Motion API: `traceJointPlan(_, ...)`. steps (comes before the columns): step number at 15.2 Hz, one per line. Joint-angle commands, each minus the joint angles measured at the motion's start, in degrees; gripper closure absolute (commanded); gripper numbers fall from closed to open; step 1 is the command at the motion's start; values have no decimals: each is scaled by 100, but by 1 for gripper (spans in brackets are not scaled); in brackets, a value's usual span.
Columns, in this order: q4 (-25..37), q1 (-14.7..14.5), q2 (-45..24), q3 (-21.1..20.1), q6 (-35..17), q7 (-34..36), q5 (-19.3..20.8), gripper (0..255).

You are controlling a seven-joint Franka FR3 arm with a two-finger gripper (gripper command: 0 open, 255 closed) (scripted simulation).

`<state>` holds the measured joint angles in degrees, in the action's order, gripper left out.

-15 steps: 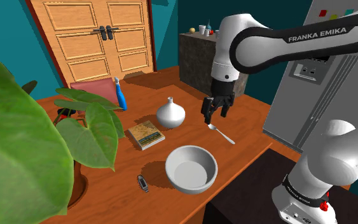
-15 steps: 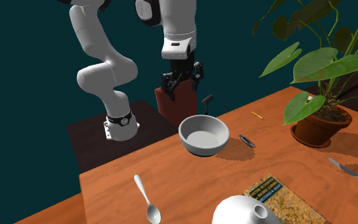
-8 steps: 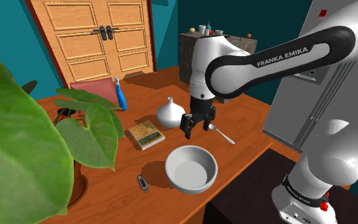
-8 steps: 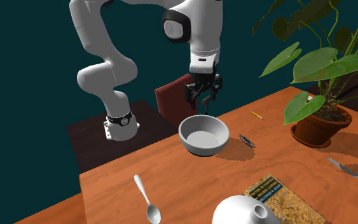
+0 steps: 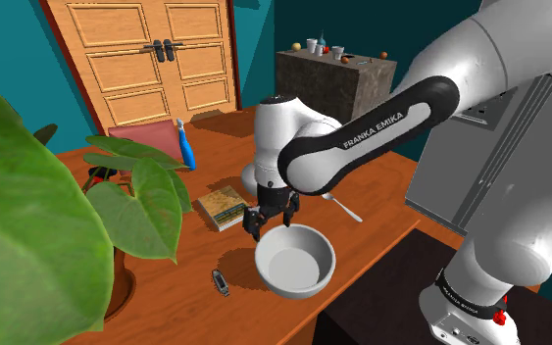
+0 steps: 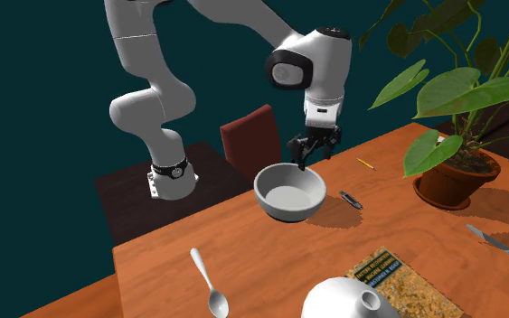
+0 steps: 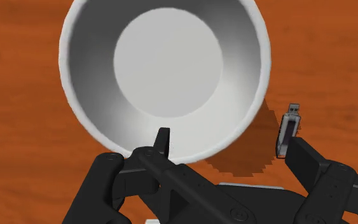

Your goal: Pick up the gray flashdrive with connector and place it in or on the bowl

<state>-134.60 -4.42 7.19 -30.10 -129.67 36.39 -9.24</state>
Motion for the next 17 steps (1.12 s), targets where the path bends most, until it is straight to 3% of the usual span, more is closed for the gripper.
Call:
traceJointPlan(1, 333, 5, -560, -166, -192, 458, 386, 0)
traceJointPlan(6, 1124, -287, -1864, -215, -495, 1565, 1467, 0)
traceJointPlan(11, 2134, -896, -3094, 96, -515, 2419, 2340, 0)
traceJointPlan(13, 2579, -1151, -3545, 240, -469, 2652, 2577, 0)
traceJointPlan(17, 2569, -1233, -3759, 342, -681, 2731, 2702, 0)
